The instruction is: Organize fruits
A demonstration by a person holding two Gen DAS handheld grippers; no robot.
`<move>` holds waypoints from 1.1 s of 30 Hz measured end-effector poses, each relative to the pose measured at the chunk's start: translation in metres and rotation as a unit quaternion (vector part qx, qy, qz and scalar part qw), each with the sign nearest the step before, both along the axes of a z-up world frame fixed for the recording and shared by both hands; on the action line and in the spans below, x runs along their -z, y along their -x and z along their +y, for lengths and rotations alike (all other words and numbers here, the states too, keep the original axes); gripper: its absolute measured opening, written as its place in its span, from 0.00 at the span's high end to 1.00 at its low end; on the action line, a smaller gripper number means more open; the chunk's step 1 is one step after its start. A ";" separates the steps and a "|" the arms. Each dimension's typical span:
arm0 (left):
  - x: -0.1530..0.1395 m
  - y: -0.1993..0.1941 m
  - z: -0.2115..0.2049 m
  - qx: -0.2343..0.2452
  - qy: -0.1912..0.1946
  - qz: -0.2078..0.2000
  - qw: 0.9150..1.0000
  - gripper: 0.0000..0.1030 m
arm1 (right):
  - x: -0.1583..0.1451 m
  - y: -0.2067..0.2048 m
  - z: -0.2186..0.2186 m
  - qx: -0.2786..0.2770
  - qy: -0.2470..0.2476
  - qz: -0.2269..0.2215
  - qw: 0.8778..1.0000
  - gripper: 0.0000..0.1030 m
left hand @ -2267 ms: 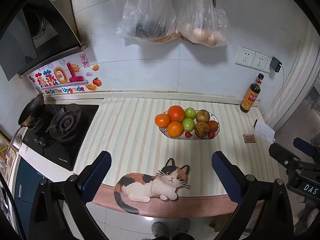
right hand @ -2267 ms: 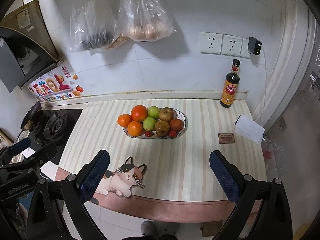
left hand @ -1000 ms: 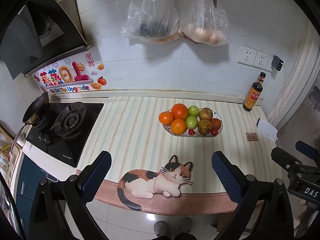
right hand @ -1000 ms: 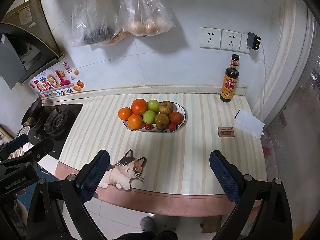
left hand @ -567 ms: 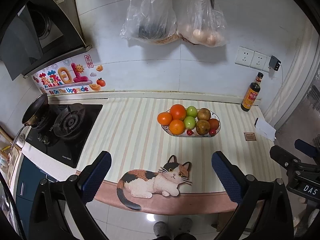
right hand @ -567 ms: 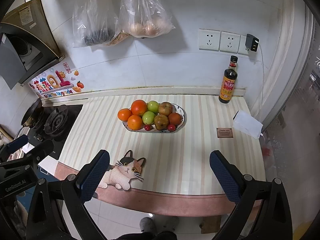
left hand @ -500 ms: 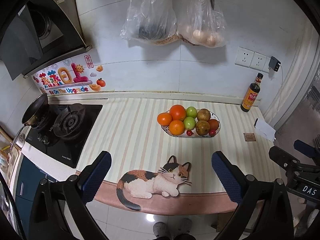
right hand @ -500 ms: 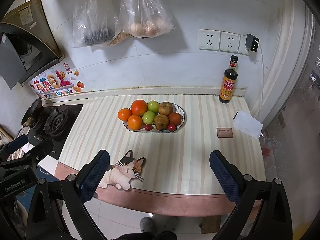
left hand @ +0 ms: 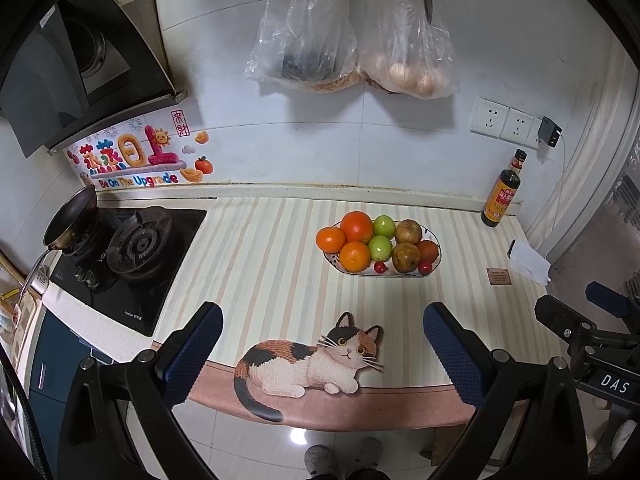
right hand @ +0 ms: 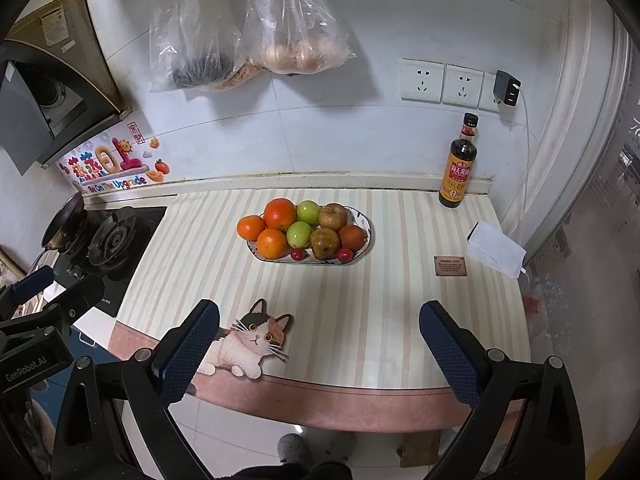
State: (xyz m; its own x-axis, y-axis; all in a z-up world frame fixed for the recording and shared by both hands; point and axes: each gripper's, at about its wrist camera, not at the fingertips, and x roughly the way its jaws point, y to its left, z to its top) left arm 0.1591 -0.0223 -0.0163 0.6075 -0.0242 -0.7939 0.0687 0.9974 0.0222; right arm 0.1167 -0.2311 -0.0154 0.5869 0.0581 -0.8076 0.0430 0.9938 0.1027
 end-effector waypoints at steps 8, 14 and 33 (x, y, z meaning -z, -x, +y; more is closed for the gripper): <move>0.000 0.001 0.000 -0.001 0.000 0.000 1.000 0.00 | 0.000 0.000 0.000 -0.001 0.001 -0.001 1.000 0.01; -0.003 0.002 0.003 -0.003 0.002 -0.002 1.000 0.00 | -0.001 -0.001 0.000 -0.002 0.001 -0.002 1.000 0.01; -0.006 0.004 0.005 -0.003 0.002 -0.007 1.000 0.00 | -0.004 -0.001 0.004 -0.001 0.000 -0.001 1.000 0.01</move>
